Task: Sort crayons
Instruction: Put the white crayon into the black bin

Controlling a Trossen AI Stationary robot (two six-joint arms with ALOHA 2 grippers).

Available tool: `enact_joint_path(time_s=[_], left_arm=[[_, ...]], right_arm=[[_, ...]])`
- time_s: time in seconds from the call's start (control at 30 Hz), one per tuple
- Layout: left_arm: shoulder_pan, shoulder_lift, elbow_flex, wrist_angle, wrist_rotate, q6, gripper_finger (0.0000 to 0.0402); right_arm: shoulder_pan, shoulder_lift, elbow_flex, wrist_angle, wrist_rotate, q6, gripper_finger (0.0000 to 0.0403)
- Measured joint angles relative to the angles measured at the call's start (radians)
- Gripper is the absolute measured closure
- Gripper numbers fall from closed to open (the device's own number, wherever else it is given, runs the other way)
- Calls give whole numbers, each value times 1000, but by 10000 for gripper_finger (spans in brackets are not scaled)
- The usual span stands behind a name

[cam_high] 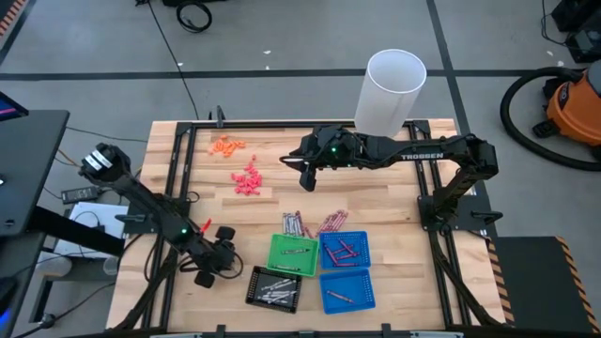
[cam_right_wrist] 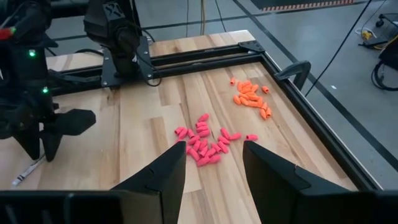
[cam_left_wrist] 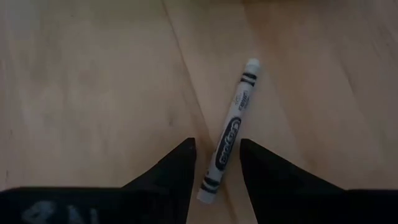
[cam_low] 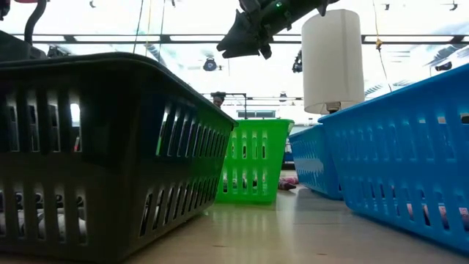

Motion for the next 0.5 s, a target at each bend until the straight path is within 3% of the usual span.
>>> enact_joint_path(time_s=[0.2,0.5], left_arm=[[0,6,0,5,-2,0,270],[2,7,-2,-3,-9,-24,367]], right_arm=[[0,0,0,1,0,-4,235],[0,-1,0,0,0,-5,235]])
